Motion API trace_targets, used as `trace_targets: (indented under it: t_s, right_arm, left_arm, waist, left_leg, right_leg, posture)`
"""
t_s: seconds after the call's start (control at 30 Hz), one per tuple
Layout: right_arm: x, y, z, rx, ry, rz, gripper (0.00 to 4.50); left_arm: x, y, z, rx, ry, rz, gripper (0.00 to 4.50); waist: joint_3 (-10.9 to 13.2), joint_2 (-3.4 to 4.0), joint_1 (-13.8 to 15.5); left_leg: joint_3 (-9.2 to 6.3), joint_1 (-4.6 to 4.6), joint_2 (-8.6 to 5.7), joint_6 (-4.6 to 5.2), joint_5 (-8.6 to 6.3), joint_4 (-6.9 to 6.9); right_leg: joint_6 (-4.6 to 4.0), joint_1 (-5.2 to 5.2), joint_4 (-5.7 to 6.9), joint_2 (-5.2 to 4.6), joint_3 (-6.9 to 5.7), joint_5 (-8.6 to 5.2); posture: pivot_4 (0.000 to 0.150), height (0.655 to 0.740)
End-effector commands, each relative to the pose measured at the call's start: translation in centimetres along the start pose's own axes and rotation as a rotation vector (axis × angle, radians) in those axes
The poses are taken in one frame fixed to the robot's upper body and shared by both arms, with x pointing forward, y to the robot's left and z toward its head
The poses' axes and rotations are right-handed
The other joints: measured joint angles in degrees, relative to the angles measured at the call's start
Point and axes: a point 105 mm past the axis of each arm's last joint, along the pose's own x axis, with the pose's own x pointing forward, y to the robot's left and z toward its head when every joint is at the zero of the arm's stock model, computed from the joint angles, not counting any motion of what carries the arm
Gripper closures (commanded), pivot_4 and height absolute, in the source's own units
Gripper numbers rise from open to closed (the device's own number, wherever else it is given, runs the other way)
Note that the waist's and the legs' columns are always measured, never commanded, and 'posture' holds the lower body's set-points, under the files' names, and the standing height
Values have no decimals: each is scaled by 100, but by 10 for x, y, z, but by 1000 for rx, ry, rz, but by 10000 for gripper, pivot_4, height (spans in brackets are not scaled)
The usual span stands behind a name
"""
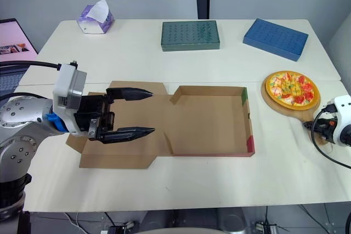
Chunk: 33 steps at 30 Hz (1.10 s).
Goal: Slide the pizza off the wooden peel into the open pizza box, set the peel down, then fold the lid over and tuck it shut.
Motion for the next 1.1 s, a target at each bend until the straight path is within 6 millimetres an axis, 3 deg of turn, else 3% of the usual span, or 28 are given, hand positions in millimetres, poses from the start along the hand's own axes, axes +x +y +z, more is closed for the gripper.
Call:
trace_targets:
  t_s: [0.03,0.47,0.93,1.1]
  right_arm:
    - [-16,-3,44,-76,-163,-14,29085]
    - [-23,3,68,-130,-246,8,29087]
    - [-45,53,116,-377,-355,201,29087]
    - [-46,69,121,-431,-346,270,29087]
  left_arm:
    - [-5,1,7,44,-3,26,0]
    - [-9,2,7,43,-5,41,0]
    - [-29,6,-4,8,42,128,0]
    - [-33,5,-8,0,57,145,0]
  waist:
    - [1,3,0]
    - [6,14,14]
    - [11,27,-17]
    - [11,27,-20]
  left_leg:
    - [0,0,0,0,0,0]
    - [-3,-93,-2,-2,2,10]
    - [-2,-100,-2,-1,2,11]
    - [-3,-100,-2,-1,2,11]
  right_leg:
    - [0,0,0,0,0,0]
    - [1,-96,14,0,1,4]
    - [1,-104,15,0,2,4]
    - [1,-104,15,0,1,4]
  posture:
    - [1500,7400]
    - [1500,7400]
    - [1500,7400]
    - [1500,7400]
